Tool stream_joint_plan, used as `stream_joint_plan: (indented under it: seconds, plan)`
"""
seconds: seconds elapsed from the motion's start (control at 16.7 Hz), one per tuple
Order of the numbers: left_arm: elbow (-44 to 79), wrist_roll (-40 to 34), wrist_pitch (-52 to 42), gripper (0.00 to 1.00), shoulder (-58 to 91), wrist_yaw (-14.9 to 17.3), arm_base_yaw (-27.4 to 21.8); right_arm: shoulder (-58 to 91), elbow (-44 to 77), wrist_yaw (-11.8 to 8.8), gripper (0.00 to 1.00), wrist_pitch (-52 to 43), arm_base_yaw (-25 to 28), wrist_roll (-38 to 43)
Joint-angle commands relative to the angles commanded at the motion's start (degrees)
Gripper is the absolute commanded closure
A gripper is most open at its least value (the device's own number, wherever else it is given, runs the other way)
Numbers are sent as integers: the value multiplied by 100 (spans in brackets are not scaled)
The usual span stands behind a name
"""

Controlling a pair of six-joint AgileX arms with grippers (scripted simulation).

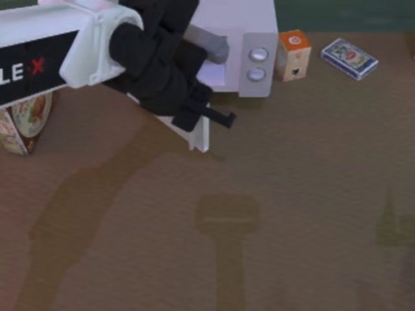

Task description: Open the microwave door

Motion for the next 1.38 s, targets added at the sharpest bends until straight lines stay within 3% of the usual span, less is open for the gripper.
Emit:
stream_joint_plan:
  seconds: [1.38]
  plan:
    - [-50, 61, 7, 100, -19, 79, 2, 0, 0, 0, 0, 0, 0, 0]
